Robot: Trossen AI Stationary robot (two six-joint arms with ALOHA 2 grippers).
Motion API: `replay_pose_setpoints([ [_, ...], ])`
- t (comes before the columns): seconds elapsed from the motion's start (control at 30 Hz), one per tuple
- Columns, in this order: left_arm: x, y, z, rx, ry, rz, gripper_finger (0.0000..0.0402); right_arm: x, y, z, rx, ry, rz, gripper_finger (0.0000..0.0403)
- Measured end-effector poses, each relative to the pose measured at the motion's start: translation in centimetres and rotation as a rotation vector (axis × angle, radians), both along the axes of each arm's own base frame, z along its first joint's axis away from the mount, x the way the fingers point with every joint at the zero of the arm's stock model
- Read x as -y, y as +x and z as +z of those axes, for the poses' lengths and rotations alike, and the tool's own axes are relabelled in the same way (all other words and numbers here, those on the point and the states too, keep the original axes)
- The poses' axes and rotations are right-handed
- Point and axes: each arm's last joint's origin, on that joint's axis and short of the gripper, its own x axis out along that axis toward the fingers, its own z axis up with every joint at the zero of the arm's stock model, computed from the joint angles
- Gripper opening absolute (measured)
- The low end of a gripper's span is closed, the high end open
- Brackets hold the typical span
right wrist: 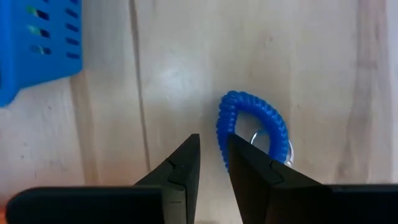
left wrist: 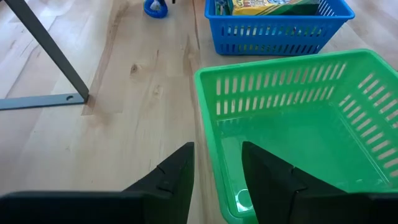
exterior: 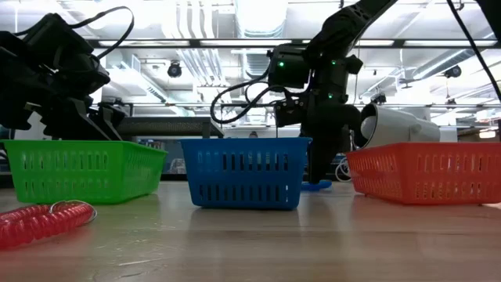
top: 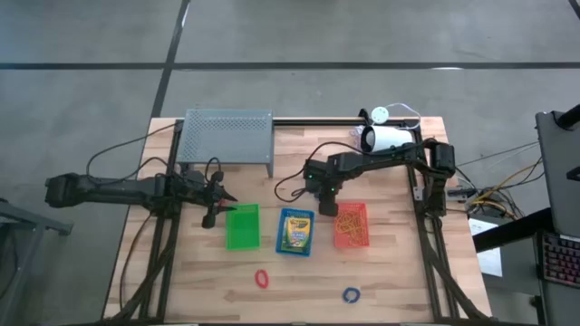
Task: Pick & Place Office Desk Supplies
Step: Put the blue spring keychain into the green bin
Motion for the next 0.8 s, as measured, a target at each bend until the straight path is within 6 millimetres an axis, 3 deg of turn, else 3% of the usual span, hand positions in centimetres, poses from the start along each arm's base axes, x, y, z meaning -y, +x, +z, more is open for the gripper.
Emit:
replay_pose_setpoints([
  [0.8, 0.0, 0.0, 0.0, 0.0, 0.0, 0.0, 0.0138, 0.14, 0.09, -0.5, -0.008, -0.03, -0.045, 0.0105],
])
